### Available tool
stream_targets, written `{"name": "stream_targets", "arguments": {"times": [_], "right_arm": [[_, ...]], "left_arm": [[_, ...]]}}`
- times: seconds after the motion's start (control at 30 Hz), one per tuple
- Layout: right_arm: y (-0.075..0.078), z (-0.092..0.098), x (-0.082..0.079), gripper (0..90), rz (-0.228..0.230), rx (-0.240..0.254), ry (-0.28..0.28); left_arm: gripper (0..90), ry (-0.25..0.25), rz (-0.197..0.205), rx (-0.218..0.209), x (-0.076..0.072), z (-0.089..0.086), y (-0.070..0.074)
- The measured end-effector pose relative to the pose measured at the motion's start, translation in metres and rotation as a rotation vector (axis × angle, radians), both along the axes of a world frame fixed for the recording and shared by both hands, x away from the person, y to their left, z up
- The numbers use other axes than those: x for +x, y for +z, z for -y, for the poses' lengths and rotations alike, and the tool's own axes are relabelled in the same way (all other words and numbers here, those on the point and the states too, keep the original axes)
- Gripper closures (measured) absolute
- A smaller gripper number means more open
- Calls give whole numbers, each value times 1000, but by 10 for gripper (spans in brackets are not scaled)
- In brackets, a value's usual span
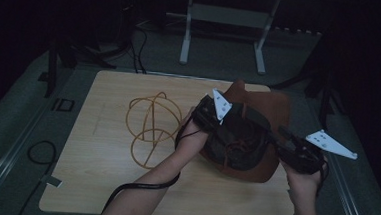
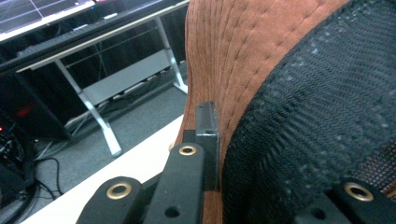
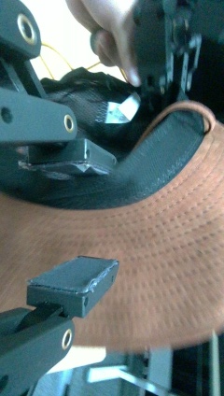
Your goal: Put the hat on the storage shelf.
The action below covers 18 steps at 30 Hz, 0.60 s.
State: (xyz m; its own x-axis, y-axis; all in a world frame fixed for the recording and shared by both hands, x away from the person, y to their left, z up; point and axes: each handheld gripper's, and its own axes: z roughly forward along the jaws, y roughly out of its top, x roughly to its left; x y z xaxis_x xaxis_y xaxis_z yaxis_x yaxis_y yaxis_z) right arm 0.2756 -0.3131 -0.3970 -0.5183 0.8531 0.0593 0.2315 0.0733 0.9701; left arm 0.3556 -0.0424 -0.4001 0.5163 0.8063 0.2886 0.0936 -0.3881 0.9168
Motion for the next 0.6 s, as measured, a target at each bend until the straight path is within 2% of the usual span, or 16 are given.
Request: {"name": "stream_targets", "arguments": {"times": [0.03,0.07,0.1,0.17,0.23,0.27,0.3,0.33,0.4,0.43,0.47,0.5,0.6], "right_arm": [[2,4,-5,481,19,-23,7],[2,4,-5,481,19,-23,7],[4,9,-11,510,36,-53,-3],[7,21,-15,525,47,-46,-23],[9,34,-16,542,50,-48,-76],[9,41,-15,550,49,-46,-91],[9,46,-15,552,46,-44,-106],[8,53,-14,556,43,-49,-134],[6,62,-11,559,34,-57,-153],[4,66,-9,564,26,-61,-170],[4,66,-9,564,26,-61,-170],[0,74,-5,566,2,-52,-170],[-5,77,-1,570,-24,-51,-159]], "left_arm": [[872,2,6,-7,-2,-1,0],[872,2,6,-7,-2,-1,0],[872,-2,9,-4,-3,-4,-1],[872,-2,1,-13,-3,-8,-3],[871,-52,-2,-37,-4,-11,-5],[871,-62,5,-34,-5,-11,-6],[871,-91,11,-32,-7,-12,-7],[870,-127,7,-50,-8,-13,-7],[871,-156,25,-44,-13,-14,-7],[871,-194,35,-47,-16,-15,-6],[871,-194,35,-47,-16,-15,-6],[871,-243,65,-46,-21,-18,-7],[871,-324,63,-76,-27,-21,-6]]}}
